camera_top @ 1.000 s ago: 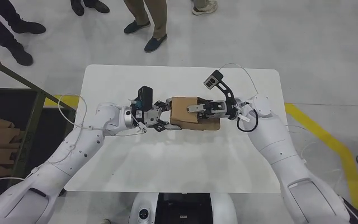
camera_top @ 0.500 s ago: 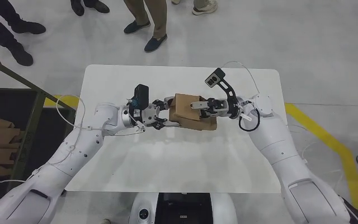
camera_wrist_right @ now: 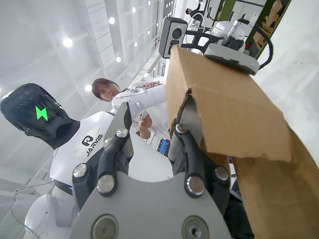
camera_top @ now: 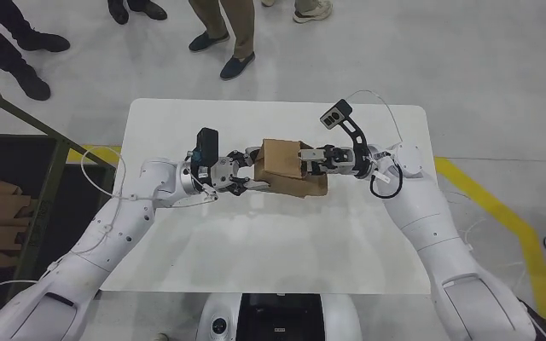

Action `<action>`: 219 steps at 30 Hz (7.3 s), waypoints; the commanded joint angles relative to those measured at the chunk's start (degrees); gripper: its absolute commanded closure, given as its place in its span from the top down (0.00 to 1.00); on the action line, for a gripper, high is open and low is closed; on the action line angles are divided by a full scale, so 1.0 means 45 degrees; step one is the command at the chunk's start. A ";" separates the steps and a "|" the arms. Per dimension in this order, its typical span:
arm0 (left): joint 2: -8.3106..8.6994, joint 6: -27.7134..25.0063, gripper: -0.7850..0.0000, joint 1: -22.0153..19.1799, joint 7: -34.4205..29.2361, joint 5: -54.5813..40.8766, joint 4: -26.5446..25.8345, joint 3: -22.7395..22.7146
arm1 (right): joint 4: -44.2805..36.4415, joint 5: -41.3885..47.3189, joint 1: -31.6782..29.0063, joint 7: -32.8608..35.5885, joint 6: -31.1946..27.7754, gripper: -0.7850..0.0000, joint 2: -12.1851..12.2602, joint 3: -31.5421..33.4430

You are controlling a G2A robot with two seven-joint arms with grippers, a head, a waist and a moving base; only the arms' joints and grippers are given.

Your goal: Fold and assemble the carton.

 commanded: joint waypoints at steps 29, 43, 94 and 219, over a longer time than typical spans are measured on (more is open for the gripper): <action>-0.0148 0.0002 0.50 0.0101 0.0396 0.0109 -0.0337 -0.0106 | -0.0353 -0.1170 -0.0206 -0.0862 0.0128 0.00 0.0016 -0.0415; -0.0188 0.0002 0.52 -0.0231 0.0263 -0.0115 -0.0237 0.0344 | -0.0206 -0.1016 -0.0029 -0.1032 -0.0042 0.00 -0.0239 -0.1087; 0.0545 0.0002 1.00 -0.1312 0.0114 -0.1670 -0.0418 0.1696 | 0.0527 -0.0816 0.0437 -0.1542 -0.0181 0.00 -0.1059 -0.2377; -0.0102 0.0002 1.00 0.0628 -0.0305 -0.0162 -0.0941 -0.1380 | 0.0186 -0.1648 0.0043 -0.1896 -0.0080 0.00 -0.0933 -0.1338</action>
